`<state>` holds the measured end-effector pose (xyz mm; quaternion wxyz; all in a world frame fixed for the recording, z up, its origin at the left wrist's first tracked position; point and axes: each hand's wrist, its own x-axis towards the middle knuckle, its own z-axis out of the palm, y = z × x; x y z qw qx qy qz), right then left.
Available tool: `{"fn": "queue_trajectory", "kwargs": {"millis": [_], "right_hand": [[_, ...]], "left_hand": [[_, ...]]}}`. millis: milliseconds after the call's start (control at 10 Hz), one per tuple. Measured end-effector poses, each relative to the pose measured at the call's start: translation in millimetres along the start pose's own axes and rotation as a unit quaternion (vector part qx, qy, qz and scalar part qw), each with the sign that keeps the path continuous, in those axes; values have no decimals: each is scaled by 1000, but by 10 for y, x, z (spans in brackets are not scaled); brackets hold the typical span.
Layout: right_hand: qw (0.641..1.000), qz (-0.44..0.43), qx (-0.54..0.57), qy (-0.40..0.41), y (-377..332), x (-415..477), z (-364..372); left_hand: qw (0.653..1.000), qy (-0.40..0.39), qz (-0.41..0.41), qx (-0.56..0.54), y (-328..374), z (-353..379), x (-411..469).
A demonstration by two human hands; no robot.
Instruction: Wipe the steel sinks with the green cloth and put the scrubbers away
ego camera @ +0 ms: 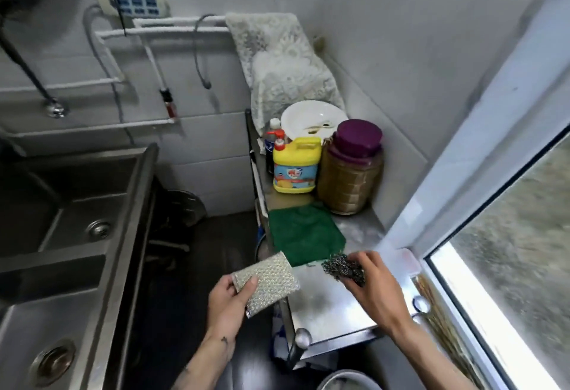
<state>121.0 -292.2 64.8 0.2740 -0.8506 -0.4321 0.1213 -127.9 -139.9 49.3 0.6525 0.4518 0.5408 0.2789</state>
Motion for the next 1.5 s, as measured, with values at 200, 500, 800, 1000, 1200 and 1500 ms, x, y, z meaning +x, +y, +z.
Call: {"fn": "queue_trajectory", "kwargs": {"millis": [200, 500, 800, 1000, 1200, 1500], "right_hand": [[997, 37, -21, -61, 830, 222, -22], [994, 19, -44, -96, 1154, 477, 76], [989, -28, -94, -111, 1248, 730, 304], [989, -45, -27, -140, 1295, 779, 349], [989, -57, -24, -132, 1296, 760, 350], [989, -54, -44, -134, 1138, 783, 78]], "left_hand": [[996, -25, -55, 68, -293, 879, 102], [982, 11, -78, 169, -614, 1287, 644], [945, 19, 0, 327, -656, 1364, 786], [932, 49, 9, 359, -736, 1391, 837], [930, 71, -6, 361, -701, 1399, 763], [909, 27, 70, 410, -410, 1176, 721]]}}
